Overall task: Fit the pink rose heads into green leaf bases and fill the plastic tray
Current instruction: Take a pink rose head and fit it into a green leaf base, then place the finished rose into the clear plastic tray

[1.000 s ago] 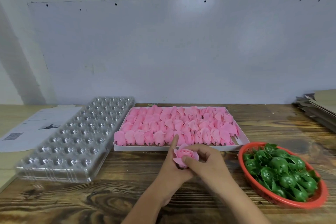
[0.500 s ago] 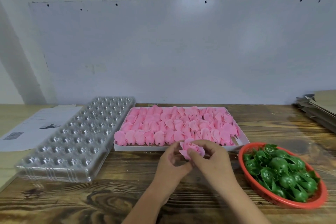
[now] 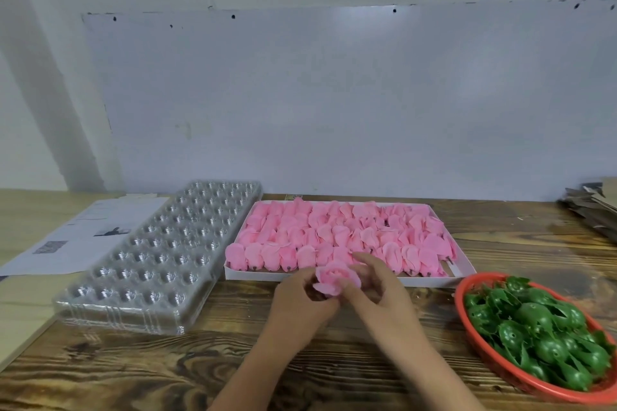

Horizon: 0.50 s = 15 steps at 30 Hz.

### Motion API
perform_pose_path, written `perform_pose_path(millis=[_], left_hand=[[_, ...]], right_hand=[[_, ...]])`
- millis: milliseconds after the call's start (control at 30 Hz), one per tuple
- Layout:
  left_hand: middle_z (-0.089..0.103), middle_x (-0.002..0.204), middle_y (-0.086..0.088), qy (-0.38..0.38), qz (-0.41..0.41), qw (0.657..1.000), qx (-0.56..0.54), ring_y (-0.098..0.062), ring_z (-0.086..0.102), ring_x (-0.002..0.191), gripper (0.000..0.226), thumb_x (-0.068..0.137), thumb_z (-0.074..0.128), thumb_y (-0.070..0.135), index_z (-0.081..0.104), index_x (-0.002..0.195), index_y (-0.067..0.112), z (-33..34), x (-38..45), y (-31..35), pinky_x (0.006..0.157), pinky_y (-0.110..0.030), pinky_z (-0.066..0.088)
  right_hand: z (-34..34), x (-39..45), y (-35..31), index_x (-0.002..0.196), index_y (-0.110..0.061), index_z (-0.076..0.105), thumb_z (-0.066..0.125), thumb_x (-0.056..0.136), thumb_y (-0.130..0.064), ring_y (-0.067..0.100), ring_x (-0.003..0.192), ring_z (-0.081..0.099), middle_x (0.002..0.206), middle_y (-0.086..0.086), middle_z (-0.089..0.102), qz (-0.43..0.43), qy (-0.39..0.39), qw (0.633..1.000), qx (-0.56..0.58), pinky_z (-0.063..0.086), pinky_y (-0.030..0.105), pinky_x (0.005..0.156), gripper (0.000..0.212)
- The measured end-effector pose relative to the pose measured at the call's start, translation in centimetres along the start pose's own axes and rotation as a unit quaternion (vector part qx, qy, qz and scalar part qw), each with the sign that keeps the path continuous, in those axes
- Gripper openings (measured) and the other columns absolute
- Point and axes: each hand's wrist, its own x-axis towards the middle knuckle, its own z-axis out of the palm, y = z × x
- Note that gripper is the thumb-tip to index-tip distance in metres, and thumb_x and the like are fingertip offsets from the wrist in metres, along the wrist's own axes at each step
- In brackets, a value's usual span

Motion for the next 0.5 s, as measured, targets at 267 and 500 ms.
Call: perform_pose_path(millis=[267,500], left_hand=[[0.076,0.077,0.008,0.149,-0.022,0.989,0.000,-0.005,0.068,0.069,0.018,0.079,0.085,0.018,0.073,0.086,0.030,-10.4,6.6,-0.4,0.059,-0.021,0.055],[0.068,0.094,-0.009,0.241,-0.064,0.966,0.068,-0.024,0.062,0.078,0.031,0.080,0.086,0.013,0.068,0.105,0.009,-18.4,13.8,-4.2,0.064,-0.027,0.046]], right_hand=[[-0.9,-1.7,1.6,0.130,-0.047,0.041,0.064,0.093,-0.028,-0.012,0.103,0.055,0.115,-0.024,0.059,0.029,0.000,0.999,-0.023,0.043,0.013,0.086,0.047],[-0.1,-2.7,2.3,0.124,-0.051,0.043,0.068,0.088,-0.016,0.000,0.101,0.061,0.113,-0.017,0.063,0.026,-0.020,0.998,-0.045,0.050,0.019,0.088,0.056]])
